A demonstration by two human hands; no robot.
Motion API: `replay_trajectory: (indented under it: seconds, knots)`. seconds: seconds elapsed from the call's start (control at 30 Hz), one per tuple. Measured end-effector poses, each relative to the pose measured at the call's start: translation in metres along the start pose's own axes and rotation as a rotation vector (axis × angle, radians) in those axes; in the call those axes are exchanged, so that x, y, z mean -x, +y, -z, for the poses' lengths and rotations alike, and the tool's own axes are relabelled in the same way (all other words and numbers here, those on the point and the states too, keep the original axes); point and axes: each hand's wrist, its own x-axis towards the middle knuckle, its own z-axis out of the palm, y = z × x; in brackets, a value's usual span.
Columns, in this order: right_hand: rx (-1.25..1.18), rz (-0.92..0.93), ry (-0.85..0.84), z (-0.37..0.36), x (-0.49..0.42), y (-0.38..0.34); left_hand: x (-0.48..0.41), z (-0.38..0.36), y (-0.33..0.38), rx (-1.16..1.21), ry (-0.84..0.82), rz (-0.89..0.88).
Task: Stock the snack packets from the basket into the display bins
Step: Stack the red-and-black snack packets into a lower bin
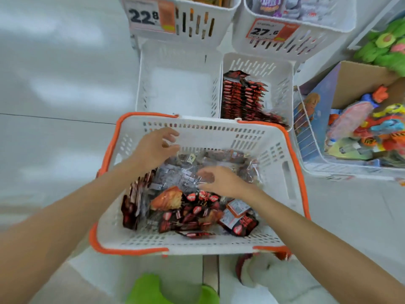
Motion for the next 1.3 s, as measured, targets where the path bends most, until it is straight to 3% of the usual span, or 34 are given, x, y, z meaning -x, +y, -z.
replay_trajectory:
  seconds: [0.1, 0.17, 0.4, 0.53, 0.63, 0.73, 0.8, 1.07, 1.17, 1.3]
  knots:
    - [-0.094, -0.089, -0.091, -0.041, -0.013, -0.015, 0.030, 0.016, -0.028, 0.029, 0.023, 0.114]
    - [-0.054, -0.022, -0.117, -0.058, -0.025, -0.027, 0.044, 0.021, -0.041, 0.063, 0.009, 0.175]
    - [-0.148, 0.190, 0.157, -0.013, -0.028, -0.080, 0.051, 0.023, -0.023, 0.081, -0.231, 0.110]
    - [-0.153, 0.104, 0.289, 0.011, -0.021, -0.068, 0.041, 0.032, -0.025, 0.110, -0.091, 0.172]
    - [-0.102, -0.038, 0.174, -0.011, -0.021, -0.028, 0.044, 0.041, -0.032, 0.240, -0.038, 0.297]
    - [-0.116, -0.147, -0.039, -0.055, -0.026, -0.008, 0.048, 0.038, -0.034, 0.391, -0.140, 0.390]
    - [-0.078, -0.175, -0.073, -0.070, -0.030, -0.002, 0.050, 0.033, -0.037, 0.379, -0.158, 0.421]
    - [-0.230, 0.086, 0.260, 0.034, -0.006, -0.036, 0.047, 0.024, -0.033, 0.493, -0.012, 0.323]
    - [-0.286, 0.169, 0.315, 0.051, 0.000, -0.061, 0.045, 0.008, -0.017, 0.460, -0.098, 0.269]
    - [-0.396, 0.139, 0.353, 0.031, -0.005, -0.062, 0.046, -0.007, -0.016, 0.409, -0.134, 0.348]
